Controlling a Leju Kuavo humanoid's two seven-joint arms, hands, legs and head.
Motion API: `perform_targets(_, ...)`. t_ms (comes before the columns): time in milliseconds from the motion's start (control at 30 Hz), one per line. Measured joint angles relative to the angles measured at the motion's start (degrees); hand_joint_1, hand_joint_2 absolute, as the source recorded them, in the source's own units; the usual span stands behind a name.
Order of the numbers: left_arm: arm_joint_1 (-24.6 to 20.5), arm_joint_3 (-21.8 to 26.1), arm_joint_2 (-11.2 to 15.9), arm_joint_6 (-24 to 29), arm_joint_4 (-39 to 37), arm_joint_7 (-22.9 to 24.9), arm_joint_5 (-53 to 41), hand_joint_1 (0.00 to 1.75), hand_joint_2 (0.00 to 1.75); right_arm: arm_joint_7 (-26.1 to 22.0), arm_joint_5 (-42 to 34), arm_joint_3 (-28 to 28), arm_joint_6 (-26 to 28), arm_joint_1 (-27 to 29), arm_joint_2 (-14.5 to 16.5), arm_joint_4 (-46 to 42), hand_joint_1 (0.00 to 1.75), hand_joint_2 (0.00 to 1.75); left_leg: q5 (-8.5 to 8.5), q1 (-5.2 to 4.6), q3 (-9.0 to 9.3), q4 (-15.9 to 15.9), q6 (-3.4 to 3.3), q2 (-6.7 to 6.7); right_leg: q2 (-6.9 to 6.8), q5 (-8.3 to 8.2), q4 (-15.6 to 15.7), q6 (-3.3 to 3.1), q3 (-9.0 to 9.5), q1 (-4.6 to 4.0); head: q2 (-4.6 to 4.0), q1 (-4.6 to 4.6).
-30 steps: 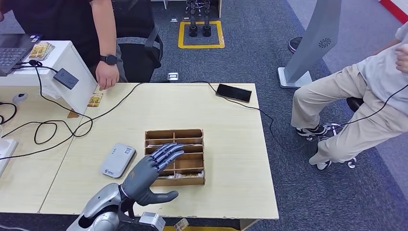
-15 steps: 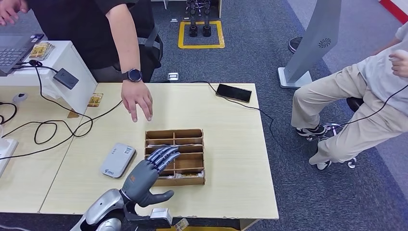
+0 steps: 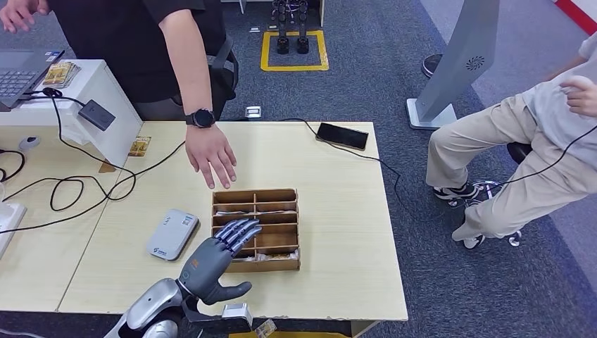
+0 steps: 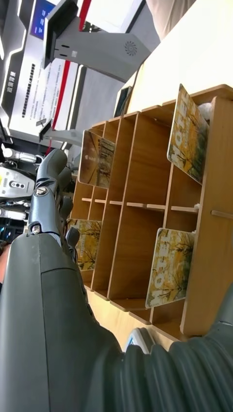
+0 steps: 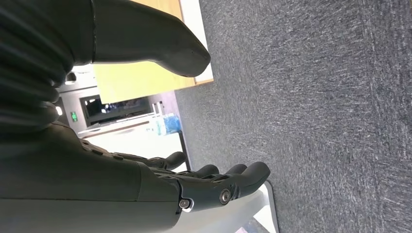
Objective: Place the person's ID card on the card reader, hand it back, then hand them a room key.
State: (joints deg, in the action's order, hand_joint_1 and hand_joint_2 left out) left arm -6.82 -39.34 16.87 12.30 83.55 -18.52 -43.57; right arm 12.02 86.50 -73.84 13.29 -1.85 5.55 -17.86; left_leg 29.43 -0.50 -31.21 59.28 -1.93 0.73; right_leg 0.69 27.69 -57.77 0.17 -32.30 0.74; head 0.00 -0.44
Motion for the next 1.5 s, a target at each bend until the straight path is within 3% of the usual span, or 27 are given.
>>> perform_targets(267,-0.07,0.0,-0.03,0.56,-1.02,2.71,-2.46,0.0,1.75,-0.15,0.5,-0.46,-0.02,0.0,0.0,0.0,0.0,1.75,0.0,0.0,0.01,0.0,0.0,0.0,0.0,0.0,0.0,0.0,0.0,0.0,0.0,0.0)
perform_targets(833,-0.07,0.02,-3.43,9.61,-4.62,7.81,-10.14,0.0,1.75,-0.68,1.6,-2.15,-0.28,0.06,0.04,-0.17,0.0,1.75,0.0,0.0,0.0,0.0,0.0,0.0,0.0,0.0,0.0,0.0,0.0,0.0,0.0,-0.01)
perform_targets(1333,-0.07,0.04,-4.19,9.94,-6.15,8.33,-11.28,0.0,1.75,-0.89,1.88,-2.64,-0.51,0.24,0.26,-0.63,0.0,1.75,0.0,0.0,0.0,0.0,0.0,0.0,0.0,0.0,0.0,0.0,0.0,0.0,0.0,0.0)
perform_targets(1467,-0.07,0.04,-4.27,10.17,-7.02,9.82,-13.32,0.54,1.75,-1.27,2.33,-2.9,-0.95,0.26,0.44,-1.01,0.0,1.75,0.0,0.0,0.0,0.0,0.0,0.0,0.0,0.0,0.0,0.0,0.0,0.0,0.0,-0.01)
perform_targets(1500,-0.07,0.04,-4.31,10.47,-7.25,10.07,-13.79,0.54,1.75,-1.35,2.4,-2.92,-1.03,0.26,0.47,-1.07,0.0,1.75,0.0,0.0,0.0,0.0,0.0,0.0,0.0,0.0,0.0,0.0,0.0,0.0,0.0,0.0)
